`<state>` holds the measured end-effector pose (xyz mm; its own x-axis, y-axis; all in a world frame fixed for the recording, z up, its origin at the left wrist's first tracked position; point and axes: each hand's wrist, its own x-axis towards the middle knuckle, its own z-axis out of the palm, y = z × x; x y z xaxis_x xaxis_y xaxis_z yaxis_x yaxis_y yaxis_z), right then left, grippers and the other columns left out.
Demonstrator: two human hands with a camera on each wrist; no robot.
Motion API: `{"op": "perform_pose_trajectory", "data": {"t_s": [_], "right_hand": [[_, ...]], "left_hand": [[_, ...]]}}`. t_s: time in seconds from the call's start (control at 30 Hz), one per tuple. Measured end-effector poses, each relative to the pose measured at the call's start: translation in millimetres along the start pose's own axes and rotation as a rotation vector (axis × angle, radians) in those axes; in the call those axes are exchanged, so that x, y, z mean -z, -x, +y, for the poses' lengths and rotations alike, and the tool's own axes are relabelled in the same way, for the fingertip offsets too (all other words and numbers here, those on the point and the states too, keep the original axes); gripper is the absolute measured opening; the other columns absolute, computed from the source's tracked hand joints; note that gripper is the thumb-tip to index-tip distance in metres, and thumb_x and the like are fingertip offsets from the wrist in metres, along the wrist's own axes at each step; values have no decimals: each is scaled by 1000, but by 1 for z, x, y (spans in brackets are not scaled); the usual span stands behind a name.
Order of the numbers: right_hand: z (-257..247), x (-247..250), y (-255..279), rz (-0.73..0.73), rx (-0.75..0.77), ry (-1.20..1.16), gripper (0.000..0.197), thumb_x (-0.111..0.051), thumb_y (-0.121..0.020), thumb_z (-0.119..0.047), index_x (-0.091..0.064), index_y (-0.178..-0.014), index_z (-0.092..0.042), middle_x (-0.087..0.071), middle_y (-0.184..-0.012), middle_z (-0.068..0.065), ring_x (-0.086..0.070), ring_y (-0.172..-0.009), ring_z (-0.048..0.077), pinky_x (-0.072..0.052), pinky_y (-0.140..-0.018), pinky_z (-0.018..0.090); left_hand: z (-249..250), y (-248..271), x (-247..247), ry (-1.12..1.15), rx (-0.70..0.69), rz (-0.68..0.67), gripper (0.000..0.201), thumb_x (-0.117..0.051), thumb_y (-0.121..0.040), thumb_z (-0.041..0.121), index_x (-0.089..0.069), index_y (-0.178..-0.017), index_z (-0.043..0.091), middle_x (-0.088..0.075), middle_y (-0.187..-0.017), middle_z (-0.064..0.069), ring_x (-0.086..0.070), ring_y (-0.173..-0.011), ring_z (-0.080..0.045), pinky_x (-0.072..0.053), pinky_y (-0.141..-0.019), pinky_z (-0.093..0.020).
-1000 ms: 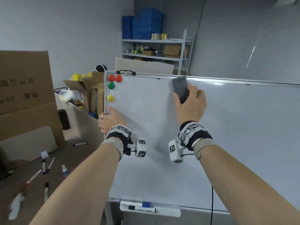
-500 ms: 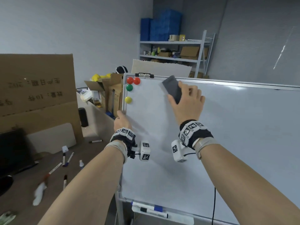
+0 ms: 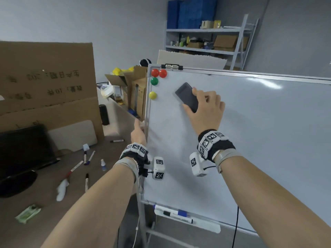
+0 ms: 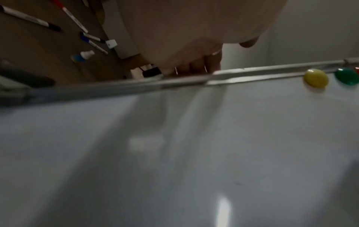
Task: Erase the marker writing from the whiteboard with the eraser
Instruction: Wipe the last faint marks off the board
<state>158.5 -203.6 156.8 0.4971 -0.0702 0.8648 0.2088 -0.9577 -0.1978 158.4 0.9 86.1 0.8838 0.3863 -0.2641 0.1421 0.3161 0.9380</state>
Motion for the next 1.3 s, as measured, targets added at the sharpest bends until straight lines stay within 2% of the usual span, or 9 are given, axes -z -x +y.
{"op": "perform_pose_trajectory", "data": {"t_s": [0.13, 0.27, 0.43, 0.63, 0.8, 0.93, 1.03, 1.2, 1.3], "right_hand": [[-25, -30, 33, -96, 158, -40, 54, -77, -77, -50, -62, -124, -28, -53, -105, 4, -50, -90, 29, -39, -79, 41], [-40, -51, 74, -199, 263, -50, 58, -84, -72, -48, -63, -122, -28, -54, -103, 4, -49, -90, 28, -36, -78, 40], [-35, -45, 78, -235, 327, -38, 57, -82, -73, -49, -63, -122, -28, -56, -103, 3, -52, -92, 28, -35, -79, 41], [-31, -28, 75, -199, 309, -26, 57, -81, -75, -49, -62, -124, -28, -56, -105, 3, -51, -93, 28, -37, -79, 41], [-21, -20, 93, -217, 316, -59, 56, -83, -73, -47, -63, -122, -30, -55, -105, 0, -49, -93, 26, -35, -79, 39], [0, -18, 142, -371, 361, -71, 60, -87, -66, -46, -65, -120, -31, -57, -103, 1, -51, -95, 28, -34, -82, 41], [23, -12, 200, -594, 406, -31, 60, -89, -61, -49, -66, -114, -32, -56, -97, 3, -52, -91, 28, -37, -82, 42], [67, 9, 255, -713, 352, 56, 59, -84, -68, -58, -68, -117, -29, -61, -96, 3, -56, -90, 28, -39, -89, 44], [84, 24, 242, -680, 346, 46, 58, -74, -78, -62, -67, -120, -22, -67, -98, 3, -60, -90, 27, -39, -88, 41]], "left_hand": [[-2, 5, 15, 114, 69, -176, 67, -29, -97, 65, -69, -96, 11, -71, -93, -7, -65, -82, -22, -51, -74, -31], [-16, -3, 26, 96, 103, -216, 75, -26, -94, 71, -72, -100, 11, -72, -113, -13, -66, -104, -29, -49, -98, -39], [-32, -4, 24, 111, 115, -225, 77, -26, -93, 71, -71, -99, 9, -71, -110, -15, -64, -97, -28, -48, -97, -39], [-36, -5, 26, 38, 87, -150, 73, -30, -93, 69, -71, -89, 9, -72, -92, -11, -66, -85, -28, -51, -79, -35], [-67, -13, 34, -45, 57, -96, 68, -37, -89, 69, -71, -81, 12, -73, -87, -9, -67, -89, -30, -50, -99, -45], [-86, -9, 37, -102, 45, -70, 65, -35, -95, 60, -72, -109, 10, -72, -113, -11, -65, -108, -30, -47, -100, -36], [-89, 1, 28, -124, -10, -18, 62, -36, -101, 48, -49, -143, 5, -51, -146, -8, -47, -135, -24, -33, -115, -35], [-113, 24, 22, -209, -133, 78, 51, -46, -100, 38, -46, -139, 5, -54, -133, -10, -52, -125, -24, -35, -103, -28], [-136, 43, 21, -240, -194, 245, 68, -58, -90, 40, -35, -149, 16, -38, -150, -4, -51, -124, -18, -28, -109, -30]]}}
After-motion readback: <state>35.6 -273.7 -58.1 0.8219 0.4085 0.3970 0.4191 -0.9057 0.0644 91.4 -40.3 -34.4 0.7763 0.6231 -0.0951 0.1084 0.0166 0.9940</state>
